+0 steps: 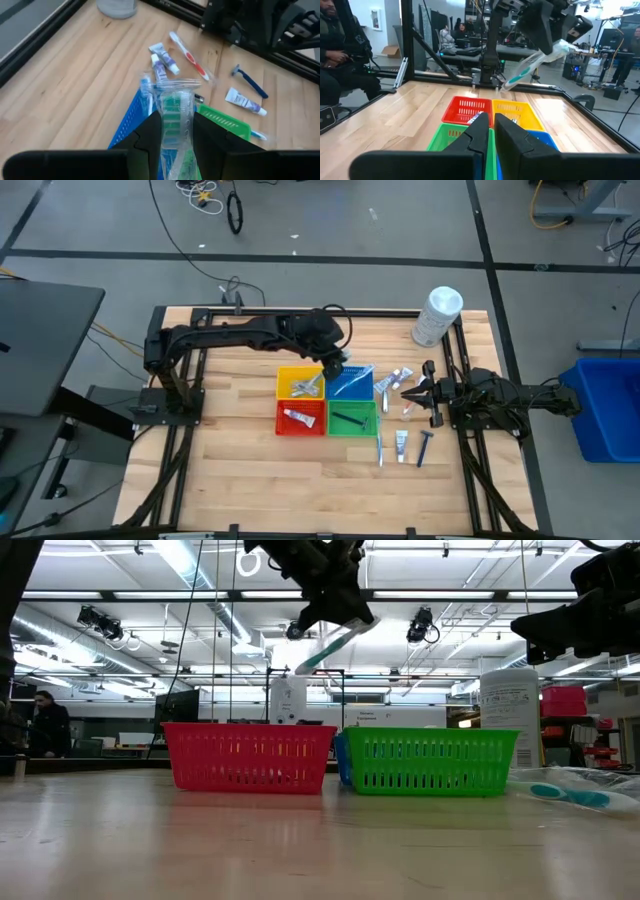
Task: Pick & Place Travel size toiletries
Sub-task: Put the green toothbrush into the blue bin
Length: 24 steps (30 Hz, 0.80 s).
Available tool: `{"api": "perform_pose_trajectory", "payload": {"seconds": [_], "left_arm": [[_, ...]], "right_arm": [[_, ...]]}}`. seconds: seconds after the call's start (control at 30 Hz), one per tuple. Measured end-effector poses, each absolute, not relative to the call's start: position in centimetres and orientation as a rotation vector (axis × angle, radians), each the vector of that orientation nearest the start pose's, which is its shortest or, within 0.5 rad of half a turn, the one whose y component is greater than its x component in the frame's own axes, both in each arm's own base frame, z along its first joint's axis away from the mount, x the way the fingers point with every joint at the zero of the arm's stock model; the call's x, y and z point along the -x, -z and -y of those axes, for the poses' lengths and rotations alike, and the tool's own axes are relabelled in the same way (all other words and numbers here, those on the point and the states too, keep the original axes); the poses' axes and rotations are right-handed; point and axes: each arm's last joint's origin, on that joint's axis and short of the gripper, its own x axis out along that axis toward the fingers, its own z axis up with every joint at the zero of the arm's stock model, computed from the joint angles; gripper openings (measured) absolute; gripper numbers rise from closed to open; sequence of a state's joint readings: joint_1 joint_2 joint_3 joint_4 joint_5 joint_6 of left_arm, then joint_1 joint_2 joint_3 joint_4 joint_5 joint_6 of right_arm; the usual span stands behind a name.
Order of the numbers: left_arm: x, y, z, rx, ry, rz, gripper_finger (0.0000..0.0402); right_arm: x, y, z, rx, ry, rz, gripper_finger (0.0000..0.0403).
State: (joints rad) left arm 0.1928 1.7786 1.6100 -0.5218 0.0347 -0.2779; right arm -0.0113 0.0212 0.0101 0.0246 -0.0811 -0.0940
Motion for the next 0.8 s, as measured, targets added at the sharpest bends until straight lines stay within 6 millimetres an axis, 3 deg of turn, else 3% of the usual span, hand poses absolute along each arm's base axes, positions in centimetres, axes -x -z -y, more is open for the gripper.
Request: {"api": "perform_pose_trajectory", "payload": {"seconds": [0.4, 0.8], "left_arm": [[-40.4, -33.7, -8.4, 0.267, -0.235, -0.433, 0.01], [-41.0, -33.5, -8.8, 0.27, -0.235, -0.389, 0.01]], "right_arm": [[-9.8, -16.8, -0.1, 0.095, -0.069, 0.017, 0.0041], [-9.8, -16.8, -0.1, 0.095, -0.069, 0.017, 0.0041]]}}
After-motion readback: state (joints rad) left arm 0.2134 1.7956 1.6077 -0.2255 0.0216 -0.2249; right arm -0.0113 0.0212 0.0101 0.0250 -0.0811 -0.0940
